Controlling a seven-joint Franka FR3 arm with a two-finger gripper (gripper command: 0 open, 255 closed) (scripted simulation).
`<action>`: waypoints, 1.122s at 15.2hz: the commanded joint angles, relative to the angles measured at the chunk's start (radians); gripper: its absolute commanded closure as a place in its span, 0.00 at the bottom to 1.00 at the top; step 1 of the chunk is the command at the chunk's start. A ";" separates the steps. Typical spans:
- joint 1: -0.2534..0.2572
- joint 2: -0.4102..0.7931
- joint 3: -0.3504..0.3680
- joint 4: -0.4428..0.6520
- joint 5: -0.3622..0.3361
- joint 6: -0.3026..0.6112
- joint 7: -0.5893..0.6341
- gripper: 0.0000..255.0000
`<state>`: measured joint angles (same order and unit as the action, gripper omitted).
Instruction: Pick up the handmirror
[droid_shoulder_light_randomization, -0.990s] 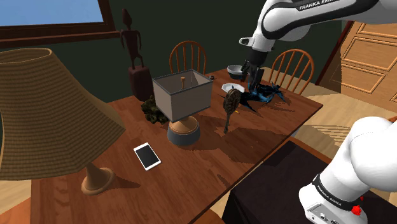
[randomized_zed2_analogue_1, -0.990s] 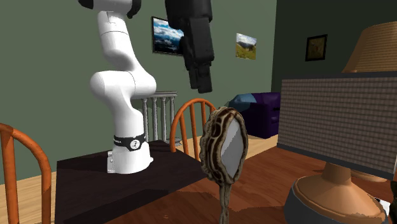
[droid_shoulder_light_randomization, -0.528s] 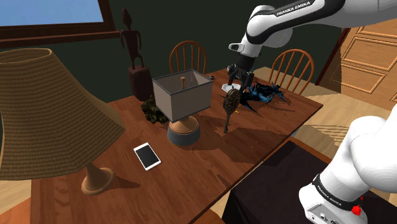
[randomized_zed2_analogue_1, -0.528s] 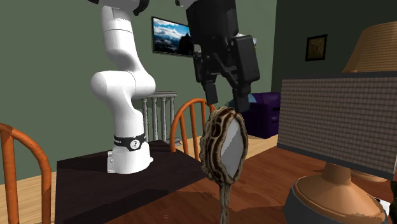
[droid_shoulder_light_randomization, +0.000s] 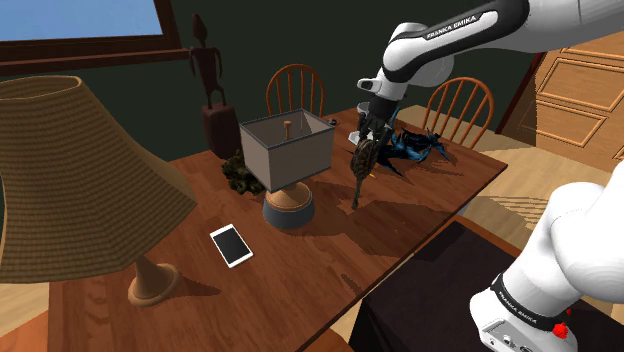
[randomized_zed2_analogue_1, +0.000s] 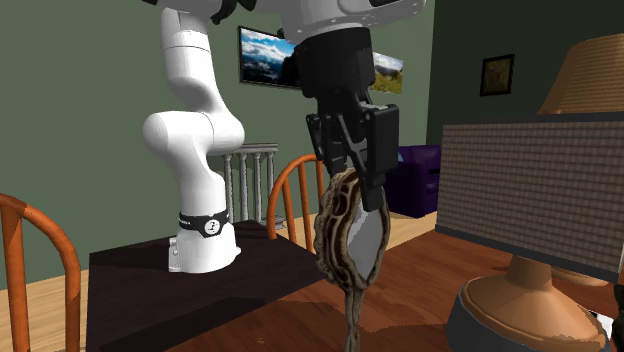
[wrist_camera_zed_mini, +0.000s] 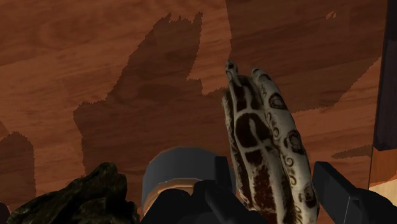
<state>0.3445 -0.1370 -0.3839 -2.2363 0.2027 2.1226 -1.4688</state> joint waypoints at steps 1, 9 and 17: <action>0.000 0.001 0.000 -0.002 0.000 0.002 0.000 1.00; -0.001 -0.004 0.000 0.007 -0.003 -0.011 0.004 1.00; -0.003 -0.041 0.007 0.079 -0.028 -0.114 0.038 1.00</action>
<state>0.3412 -0.1726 -0.3791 -2.1645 0.1770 2.0200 -1.4357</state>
